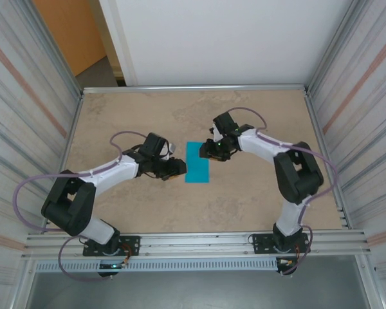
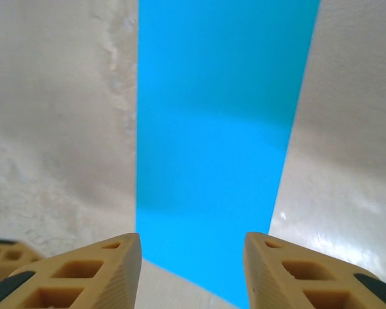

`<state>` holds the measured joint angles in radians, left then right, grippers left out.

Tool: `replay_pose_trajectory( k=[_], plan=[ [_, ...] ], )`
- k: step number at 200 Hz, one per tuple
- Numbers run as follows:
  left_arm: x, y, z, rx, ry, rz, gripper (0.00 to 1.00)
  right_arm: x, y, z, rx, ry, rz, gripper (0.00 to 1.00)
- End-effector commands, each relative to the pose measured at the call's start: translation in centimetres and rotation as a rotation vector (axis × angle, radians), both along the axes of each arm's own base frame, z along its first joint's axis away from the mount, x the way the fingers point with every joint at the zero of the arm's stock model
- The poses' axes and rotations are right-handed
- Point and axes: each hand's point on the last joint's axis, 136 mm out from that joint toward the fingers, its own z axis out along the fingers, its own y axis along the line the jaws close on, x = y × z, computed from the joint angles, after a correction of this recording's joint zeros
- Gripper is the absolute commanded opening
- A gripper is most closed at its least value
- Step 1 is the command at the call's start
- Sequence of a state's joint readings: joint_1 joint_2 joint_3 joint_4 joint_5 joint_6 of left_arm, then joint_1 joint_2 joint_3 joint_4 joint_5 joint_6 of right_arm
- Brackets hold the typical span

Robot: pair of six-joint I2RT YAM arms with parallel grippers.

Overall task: Fold a paper plane with a square sheet of paper (pick it up from the middle)
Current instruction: First fold the square sheet of paper in half at the center of the table.

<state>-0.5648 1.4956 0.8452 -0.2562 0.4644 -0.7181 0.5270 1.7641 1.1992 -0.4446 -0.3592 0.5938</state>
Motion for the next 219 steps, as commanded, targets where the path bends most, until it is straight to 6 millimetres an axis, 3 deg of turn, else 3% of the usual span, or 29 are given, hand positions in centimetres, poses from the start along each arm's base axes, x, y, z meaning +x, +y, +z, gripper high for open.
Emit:
replay_pose_trajectory(
  k=[1, 40, 75, 116, 147, 178, 182, 219],
  plan=[
    [0.9, -0.2, 0.9, -0.009, -0.06, 0.041, 0.5, -0.6, -1.8, 1.2, -0.002, -0.038, -0.105, 0.48],
    [3.2, -1.6, 1.6, -0.033, -0.081, 0.036, 0.51, -2.2, -4.2, 0.7, -0.007, -0.024, -0.163, 0.52],
    [6.7, -3.2, 1.4, -0.059, -0.066, 0.035, 0.49, -1.8, -3.9, -0.1, 0.096, 0.038, -0.191, 0.51],
    [10.6, -4.4, -1.5, -0.003, -0.004, 0.023, 0.39, -1.2, -2.7, -2.3, 0.163, 0.102, -0.24, 0.48],
    [13.1, -4.5, -3.3, 0.062, 0.014, 0.039, 0.34, -1.9, -2.9, -3.8, 0.16, 0.153, -0.244, 0.44],
    [14.4, -4.3, -4.1, 0.095, 0.005, 0.06, 0.33, -3.2, -3.5, -4.3, 0.137, 0.182, -0.222, 0.43],
    [14.4, -4.2, -5.3, 0.108, 0.027, 0.061, 0.33, -3.4, -3.4, -4.2, 0.138, 0.184, -0.218, 0.43],
    [14.9, -4.1, -6.6, 0.121, 0.051, 0.104, 0.32, -4.7, -3.1, -4.0, 0.145, 0.218, -0.189, 0.41]
  ],
)
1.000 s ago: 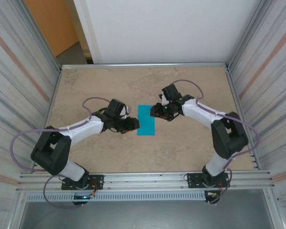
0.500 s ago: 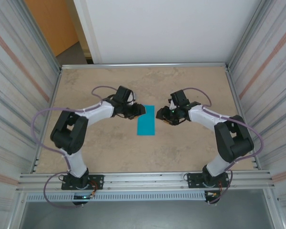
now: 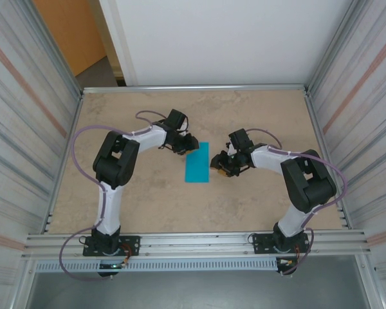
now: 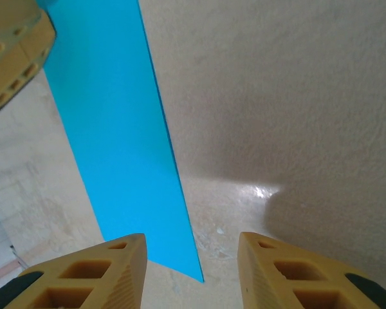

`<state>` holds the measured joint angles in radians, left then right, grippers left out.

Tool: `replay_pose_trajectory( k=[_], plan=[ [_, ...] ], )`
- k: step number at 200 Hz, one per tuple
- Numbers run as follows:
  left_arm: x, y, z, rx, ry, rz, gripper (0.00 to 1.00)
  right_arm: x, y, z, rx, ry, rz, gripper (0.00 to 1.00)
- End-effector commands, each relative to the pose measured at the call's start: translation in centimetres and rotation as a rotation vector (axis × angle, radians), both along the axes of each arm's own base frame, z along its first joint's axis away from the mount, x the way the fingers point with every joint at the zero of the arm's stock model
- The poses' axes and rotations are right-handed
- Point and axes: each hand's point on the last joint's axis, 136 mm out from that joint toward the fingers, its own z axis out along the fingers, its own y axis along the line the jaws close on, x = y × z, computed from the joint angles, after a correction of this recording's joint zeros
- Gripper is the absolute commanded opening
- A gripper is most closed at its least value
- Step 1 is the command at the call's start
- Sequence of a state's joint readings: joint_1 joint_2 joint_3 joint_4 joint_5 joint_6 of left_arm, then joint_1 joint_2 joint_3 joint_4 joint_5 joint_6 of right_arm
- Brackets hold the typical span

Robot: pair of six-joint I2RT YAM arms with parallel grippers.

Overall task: Fold a paper plane with a square sheet of paper (pick it up from the middle)
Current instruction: First fold the square sheet of paper in half at the center of the table, then fold the triangle a second time at the center of the table.

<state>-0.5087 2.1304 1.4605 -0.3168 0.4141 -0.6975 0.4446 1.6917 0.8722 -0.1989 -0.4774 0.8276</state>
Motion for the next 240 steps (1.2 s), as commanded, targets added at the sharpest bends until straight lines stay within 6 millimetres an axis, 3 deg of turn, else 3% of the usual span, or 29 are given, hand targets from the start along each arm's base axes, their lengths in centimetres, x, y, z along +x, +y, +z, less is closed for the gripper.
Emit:
replay_pose_trajectory(
  k=[1, 45, 124, 240],
  plan=[
    [0.5, 0.8, -0.9, 0.038, 0.018, 0.04, 0.32, -1.3, 0.3, 0.9, 0.02, 0.028, 0.031, 0.41],
    [-0.2, 1.7, -2.4, 0.078, 0.074, 0.083, 0.31, -3.0, 1.1, 0.5, -0.009, 0.05, 0.073, 0.39],
    [-2.4, 3.7, -5.4, 0.167, 0.239, 0.152, 0.28, -3.9, 2.3, -0.1, -0.004, 0.082, 0.108, 0.34],
    [-2.7, 4.1, -6.5, 0.139, 0.278, 0.159, 0.25, -3.8, 3.8, -1.3, 0.018, 0.118, 0.148, 0.28]
  ],
)
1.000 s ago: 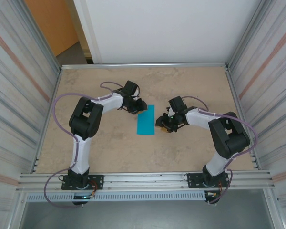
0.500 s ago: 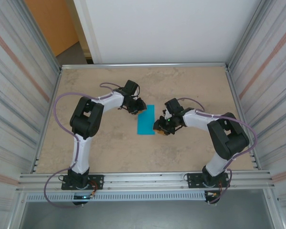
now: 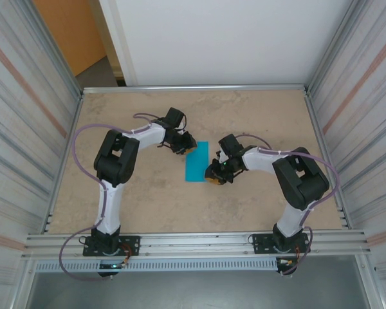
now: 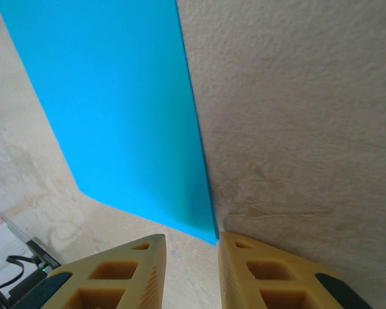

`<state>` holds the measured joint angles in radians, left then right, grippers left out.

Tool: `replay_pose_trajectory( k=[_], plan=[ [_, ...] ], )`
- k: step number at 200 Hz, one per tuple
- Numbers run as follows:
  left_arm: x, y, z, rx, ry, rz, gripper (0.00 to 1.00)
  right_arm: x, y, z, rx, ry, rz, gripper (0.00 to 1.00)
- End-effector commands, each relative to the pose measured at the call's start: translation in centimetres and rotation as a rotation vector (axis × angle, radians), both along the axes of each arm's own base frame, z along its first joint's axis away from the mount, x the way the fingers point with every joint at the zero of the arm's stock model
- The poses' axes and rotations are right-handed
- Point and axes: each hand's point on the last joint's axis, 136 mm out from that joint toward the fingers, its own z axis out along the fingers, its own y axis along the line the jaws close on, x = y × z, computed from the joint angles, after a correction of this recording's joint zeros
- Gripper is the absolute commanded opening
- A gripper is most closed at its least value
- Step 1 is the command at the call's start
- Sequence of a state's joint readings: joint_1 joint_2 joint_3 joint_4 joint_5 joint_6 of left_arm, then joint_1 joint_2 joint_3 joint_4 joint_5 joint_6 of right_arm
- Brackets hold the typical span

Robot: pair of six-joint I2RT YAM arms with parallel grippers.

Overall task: Fold a paper plane with a square sheet of paper (pick it up from the middle)
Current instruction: Fold the triangle a second time at the center of the table.

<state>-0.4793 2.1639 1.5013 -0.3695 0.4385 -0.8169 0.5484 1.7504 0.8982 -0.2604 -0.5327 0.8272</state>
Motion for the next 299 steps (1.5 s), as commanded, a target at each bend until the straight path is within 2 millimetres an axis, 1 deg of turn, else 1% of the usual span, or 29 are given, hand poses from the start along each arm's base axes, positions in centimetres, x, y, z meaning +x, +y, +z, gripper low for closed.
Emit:
replay_pose_trajectory(
  k=[1, 48, 87, 99, 119, 147, 167, 203, 275, 299],
  plan=[
    [-3.2, 3.2, -5.9, 0.149, 0.171, 0.035, 0.25, 0.0, 0.7, 0.1, 0.018, 0.014, 0.022, 0.28],
    [-3.2, 3.0, -6.0, 0.142, 0.174, 0.029, 0.24, 0.0, 0.9, -0.1, 0.019, 0.025, 0.023, 0.27],
    [-3.3, 3.1, -6.0, 0.149, 0.171, 0.025, 0.24, 0.0, -0.5, 0.2, -0.043, 0.002, -0.012, 0.27],
    [-3.3, 3.1, -6.1, 0.15, 0.172, 0.024, 0.24, -0.1, -0.5, 0.3, -0.042, 0.0, -0.016, 0.27],
    [-3.3, 3.1, -6.3, 0.148, 0.176, 0.026, 0.24, -0.4, -0.6, -0.1, -0.047, 0.016, -0.019, 0.27],
    [-3.3, 3.0, -6.4, 0.138, 0.183, 0.025, 0.24, -0.4, -0.5, -0.1, -0.044, 0.018, -0.018, 0.29],
    [-3.4, 2.8, -6.5, 0.129, 0.187, 0.023, 0.24, -0.4, 0.0, -0.1, -0.025, 0.019, -0.005, 0.3],
    [-3.5, 2.9, -6.7, 0.123, 0.197, 0.022, 0.24, -0.2, 1.0, 0.0, 0.013, 0.021, 0.018, 0.27],
    [-3.5, 2.7, -6.7, 0.114, 0.196, 0.015, 0.24, 0.4, 0.9, 1.0, 0.036, -0.031, 0.007, 0.22],
    [-3.4, 2.6, -6.7, 0.112, 0.194, 0.013, 0.24, 0.6, 1.0, 1.1, 0.042, -0.038, 0.002, 0.22]
  ],
)
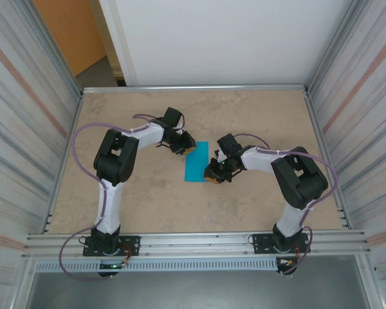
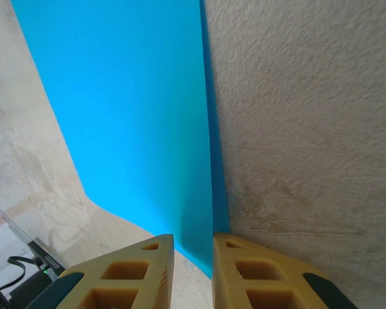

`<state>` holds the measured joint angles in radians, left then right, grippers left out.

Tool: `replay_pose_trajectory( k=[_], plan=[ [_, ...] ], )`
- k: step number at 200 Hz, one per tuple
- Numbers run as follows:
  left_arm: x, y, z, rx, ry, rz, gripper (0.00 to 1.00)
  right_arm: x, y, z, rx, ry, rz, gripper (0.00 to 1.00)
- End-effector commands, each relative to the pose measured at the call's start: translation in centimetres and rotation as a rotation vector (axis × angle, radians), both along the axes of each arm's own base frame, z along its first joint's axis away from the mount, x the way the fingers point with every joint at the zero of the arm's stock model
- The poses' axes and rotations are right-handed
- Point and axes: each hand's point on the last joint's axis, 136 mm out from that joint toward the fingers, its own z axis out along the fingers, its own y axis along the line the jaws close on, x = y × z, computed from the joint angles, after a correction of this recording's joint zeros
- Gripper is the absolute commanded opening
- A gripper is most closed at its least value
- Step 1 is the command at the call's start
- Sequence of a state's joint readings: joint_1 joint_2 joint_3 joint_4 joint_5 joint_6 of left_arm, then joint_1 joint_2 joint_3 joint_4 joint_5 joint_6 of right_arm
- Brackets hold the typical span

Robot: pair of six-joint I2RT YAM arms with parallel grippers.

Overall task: Fold a paper plane with a square sheet of paper (pick it up from the middle)
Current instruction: Fold the triangle a second time at the center of the table.

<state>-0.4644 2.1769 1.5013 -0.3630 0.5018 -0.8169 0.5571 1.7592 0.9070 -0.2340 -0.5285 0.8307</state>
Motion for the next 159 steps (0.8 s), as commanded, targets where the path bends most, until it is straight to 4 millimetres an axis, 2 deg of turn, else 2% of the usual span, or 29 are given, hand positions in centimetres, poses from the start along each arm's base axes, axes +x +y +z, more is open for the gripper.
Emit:
replay_pose_trajectory(
  k=[1, 72, 108, 133, 159],
  plan=[
    [-3.2, 2.8, -6.5, 0.16, 0.161, 0.019, 0.24, 0.2, 0.4, 1.0, 0.031, -0.015, -0.003, 0.22],
    [-2.9, 2.4, -6.0, 0.14, 0.142, 0.012, 0.24, 0.9, 0.3, 0.6, 0.046, 0.002, -0.039, 0.2],
    [-2.2, 1.7, -4.7, 0.095, 0.1, 0.005, 0.24, 0.8, -0.1, 0.4, 0.039, 0.014, -0.052, 0.13],
    [-1.0, 0.3, -1.1, 0.015, -0.005, -0.047, 0.26, 0.5, -0.5, 0.5, 0.034, 0.019, -0.058, 0.07],
    [-0.2, -0.2, 2.8, -0.021, -0.121, -0.102, 0.3, -0.2, -1.0, 1.1, 0.04, 0.014, -0.049, 0.04]
  ],
)
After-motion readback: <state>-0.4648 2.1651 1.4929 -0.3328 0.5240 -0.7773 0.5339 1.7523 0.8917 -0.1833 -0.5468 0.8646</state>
